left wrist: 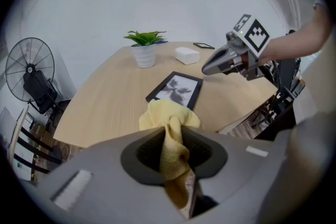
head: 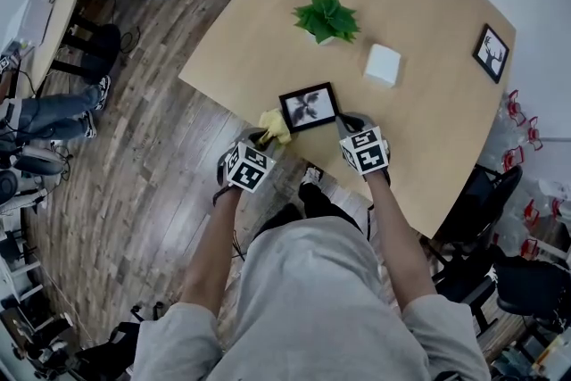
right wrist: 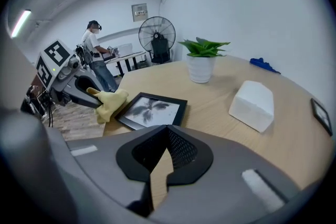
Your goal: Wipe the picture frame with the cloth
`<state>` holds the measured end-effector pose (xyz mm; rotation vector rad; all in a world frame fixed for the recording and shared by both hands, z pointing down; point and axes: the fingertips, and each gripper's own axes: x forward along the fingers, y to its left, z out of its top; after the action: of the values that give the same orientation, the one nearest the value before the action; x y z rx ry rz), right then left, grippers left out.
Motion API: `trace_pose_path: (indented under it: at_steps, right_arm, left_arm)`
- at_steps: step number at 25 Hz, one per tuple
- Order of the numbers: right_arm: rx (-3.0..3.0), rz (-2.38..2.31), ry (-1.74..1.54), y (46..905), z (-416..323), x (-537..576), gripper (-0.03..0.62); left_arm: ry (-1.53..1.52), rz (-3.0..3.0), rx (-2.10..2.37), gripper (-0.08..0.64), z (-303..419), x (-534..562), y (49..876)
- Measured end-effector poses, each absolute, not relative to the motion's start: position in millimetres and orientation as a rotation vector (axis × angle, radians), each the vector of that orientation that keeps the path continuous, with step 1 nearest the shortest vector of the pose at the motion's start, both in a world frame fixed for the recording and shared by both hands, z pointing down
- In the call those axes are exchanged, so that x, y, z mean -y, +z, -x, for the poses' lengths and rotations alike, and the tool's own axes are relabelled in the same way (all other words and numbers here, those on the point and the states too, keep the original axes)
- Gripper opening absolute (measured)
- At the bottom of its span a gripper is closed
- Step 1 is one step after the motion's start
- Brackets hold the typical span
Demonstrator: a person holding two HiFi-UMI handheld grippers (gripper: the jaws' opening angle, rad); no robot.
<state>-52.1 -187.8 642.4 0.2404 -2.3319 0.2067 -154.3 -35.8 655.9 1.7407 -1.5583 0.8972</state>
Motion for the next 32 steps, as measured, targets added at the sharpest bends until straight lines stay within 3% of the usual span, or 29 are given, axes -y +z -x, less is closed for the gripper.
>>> trace_pose_path:
  at_steps: [15,32]
  right_arm:
    - [2.456,-0.504,0.421,575,6,87,0.002]
    - [2.542,-0.676,0.468,537,-66,17,0.002]
  left_arm:
    - [0.544,-1.715,1.876,0.13,125,-17,567]
    - [0.318,-1.704,2.008,0.13,73,-87,529]
